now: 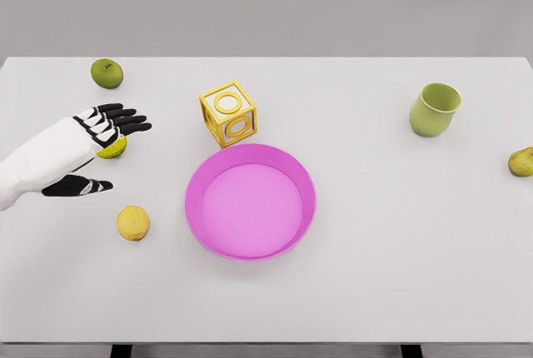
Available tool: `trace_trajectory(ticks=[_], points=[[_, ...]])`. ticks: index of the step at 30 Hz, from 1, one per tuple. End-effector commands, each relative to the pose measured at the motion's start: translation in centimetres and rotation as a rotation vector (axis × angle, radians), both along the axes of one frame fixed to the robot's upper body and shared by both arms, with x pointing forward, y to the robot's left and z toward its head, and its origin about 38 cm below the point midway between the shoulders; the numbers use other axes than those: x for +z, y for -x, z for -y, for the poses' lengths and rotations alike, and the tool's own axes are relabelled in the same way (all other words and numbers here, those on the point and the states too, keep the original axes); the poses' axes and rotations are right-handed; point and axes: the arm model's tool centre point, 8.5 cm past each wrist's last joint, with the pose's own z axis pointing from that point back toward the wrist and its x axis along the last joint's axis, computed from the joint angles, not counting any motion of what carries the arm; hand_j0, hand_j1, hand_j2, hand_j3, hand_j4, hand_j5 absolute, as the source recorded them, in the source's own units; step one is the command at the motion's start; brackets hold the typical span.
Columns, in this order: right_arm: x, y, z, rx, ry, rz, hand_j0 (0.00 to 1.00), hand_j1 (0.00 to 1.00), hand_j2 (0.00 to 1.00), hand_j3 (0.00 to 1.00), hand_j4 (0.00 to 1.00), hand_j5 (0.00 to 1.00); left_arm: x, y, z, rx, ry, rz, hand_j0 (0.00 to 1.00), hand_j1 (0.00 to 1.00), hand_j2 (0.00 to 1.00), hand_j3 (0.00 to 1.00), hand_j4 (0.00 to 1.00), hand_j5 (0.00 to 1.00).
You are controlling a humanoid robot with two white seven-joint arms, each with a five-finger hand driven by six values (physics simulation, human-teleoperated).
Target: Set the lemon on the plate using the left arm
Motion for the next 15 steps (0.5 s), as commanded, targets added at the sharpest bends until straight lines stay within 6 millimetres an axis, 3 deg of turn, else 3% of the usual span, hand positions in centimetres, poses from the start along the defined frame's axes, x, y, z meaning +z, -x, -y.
trace_trajectory(ticks=[1, 10, 15], points=[[0.0, 0.0, 0.0, -0.001, 0.000, 0.001, 1.00, 1.00, 1.00, 1.00, 1.00, 1.00, 0.1, 0.0, -0.1, 0.002, 0.006, -0.001, 1.00, 1.00, 1.00, 1.00, 1.00, 1.00], [0.0, 0.0, 0.0, 0.000, -0.001, -0.001, 1.00, 1.00, 1.00, 1.00, 1.00, 1.00, 0.0, 0.5, 0.1, -0.015, 0.061, -0.029, 1.00, 1.00, 1.00, 1.00, 1.00, 1.00], [0.0, 0.0, 0.0, 0.000, -0.001, -0.001, 1.00, 1.00, 1.00, 1.00, 1.00, 1.00, 2.3, 1.1, -2.3, -0.040, 0.231, -0.138, 1.00, 1.00, 1.00, 1.00, 1.00, 1.00]])
